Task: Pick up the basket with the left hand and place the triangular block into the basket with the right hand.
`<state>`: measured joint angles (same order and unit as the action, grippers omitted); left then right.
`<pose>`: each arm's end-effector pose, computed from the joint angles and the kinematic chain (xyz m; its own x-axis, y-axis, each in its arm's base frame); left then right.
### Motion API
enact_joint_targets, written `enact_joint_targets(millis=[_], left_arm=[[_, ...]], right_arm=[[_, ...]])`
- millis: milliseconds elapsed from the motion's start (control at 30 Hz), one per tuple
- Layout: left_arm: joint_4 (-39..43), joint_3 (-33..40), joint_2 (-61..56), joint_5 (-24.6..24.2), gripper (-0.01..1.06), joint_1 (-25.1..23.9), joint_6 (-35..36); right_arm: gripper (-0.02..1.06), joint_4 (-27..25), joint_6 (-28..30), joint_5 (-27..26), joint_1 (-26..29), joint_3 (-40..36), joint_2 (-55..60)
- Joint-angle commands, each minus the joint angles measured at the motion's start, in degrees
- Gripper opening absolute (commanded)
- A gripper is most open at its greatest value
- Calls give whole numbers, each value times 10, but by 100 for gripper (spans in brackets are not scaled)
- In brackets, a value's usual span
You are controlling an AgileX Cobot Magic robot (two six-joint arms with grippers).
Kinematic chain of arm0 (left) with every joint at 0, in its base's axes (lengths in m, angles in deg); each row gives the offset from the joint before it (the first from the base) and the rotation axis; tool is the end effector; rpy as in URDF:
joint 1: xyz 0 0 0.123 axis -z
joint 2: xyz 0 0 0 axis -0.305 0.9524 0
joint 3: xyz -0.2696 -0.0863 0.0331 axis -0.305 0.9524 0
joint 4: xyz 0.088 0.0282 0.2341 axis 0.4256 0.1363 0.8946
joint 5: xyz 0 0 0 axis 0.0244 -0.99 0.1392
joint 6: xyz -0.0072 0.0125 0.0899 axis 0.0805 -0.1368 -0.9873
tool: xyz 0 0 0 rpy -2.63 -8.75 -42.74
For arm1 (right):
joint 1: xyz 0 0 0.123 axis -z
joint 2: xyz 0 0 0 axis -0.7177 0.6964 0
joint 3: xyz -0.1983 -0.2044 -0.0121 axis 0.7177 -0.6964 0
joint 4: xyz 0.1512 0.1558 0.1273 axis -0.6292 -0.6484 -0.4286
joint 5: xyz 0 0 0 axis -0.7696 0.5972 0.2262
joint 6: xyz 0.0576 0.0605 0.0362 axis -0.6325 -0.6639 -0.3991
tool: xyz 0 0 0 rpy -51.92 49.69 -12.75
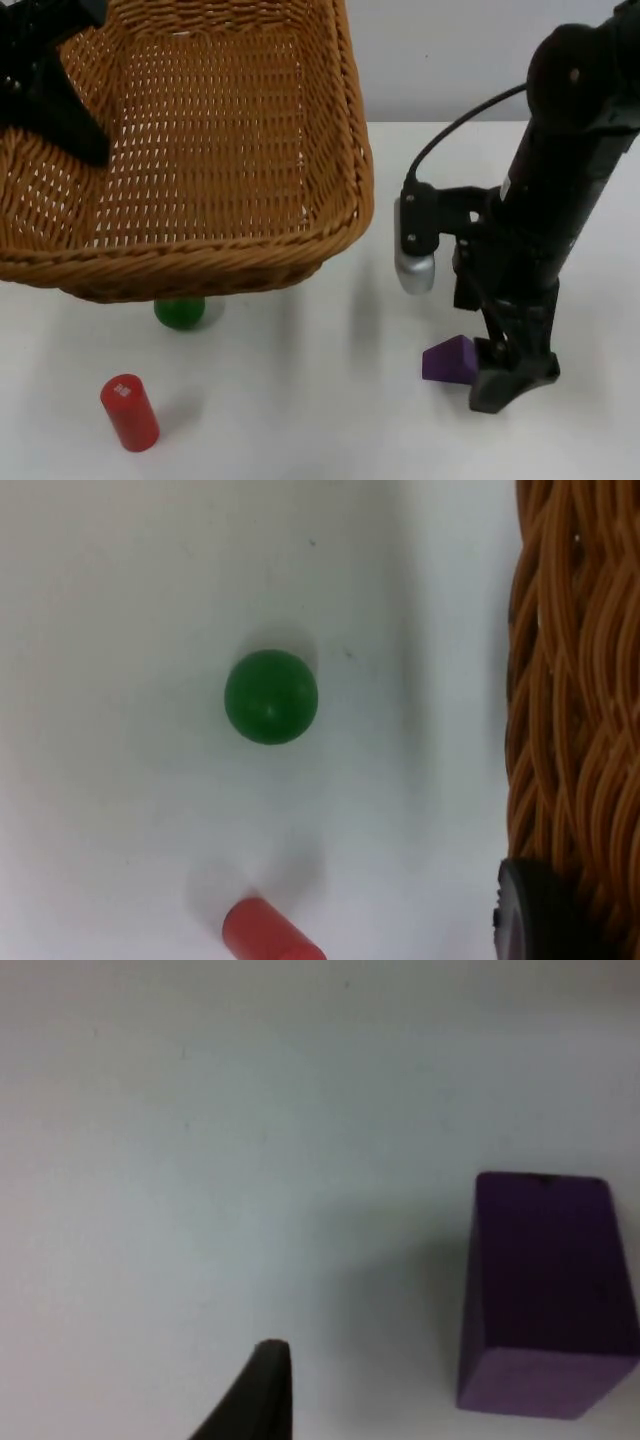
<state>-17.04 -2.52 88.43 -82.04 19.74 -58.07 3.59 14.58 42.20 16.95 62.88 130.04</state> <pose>0.2928 -0.0516 0.2557 -0.9524 -0.1210 -0.2799 0.0300 0.8763 -0.4808 0.3292 0.1955 0.1082 -0.1051 -0.9825 -0.1537 -0.9944 0.1048 0.0102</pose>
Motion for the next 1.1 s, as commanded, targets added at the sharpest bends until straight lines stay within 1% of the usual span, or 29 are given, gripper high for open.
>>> enact_joint_targets(millis=[0, 67, 400, 567, 733, 1000, 1067], left_arm=[[-19, -6, -4, 4, 0, -1, -2], [-19, -6, -4, 4, 0, -1, -2], [-19, -6, -4, 4, 0, -1, -2], [-19, -6, -4, 4, 0, -1, -2], [-19, -6, -4, 4, 0, -1, -2], [-19, -6, -4, 4, 0, -1, -3], [-19, -6, -4, 4, 0, -1, -3]], right_arm=[[100, 1, 0, 8, -4, 5, 5], [98, 1, -2, 8, -4, 5, 8], [98, -1, -2, 0, -4, 5, 9], [96, -1, -2, -6, -4, 5, 12], [96, -14, -2, -13, -4, 5, 14], [95, -14, -3, -13, -4, 5, 21], [92, -14, -3, -13, -4, 5, 22]])
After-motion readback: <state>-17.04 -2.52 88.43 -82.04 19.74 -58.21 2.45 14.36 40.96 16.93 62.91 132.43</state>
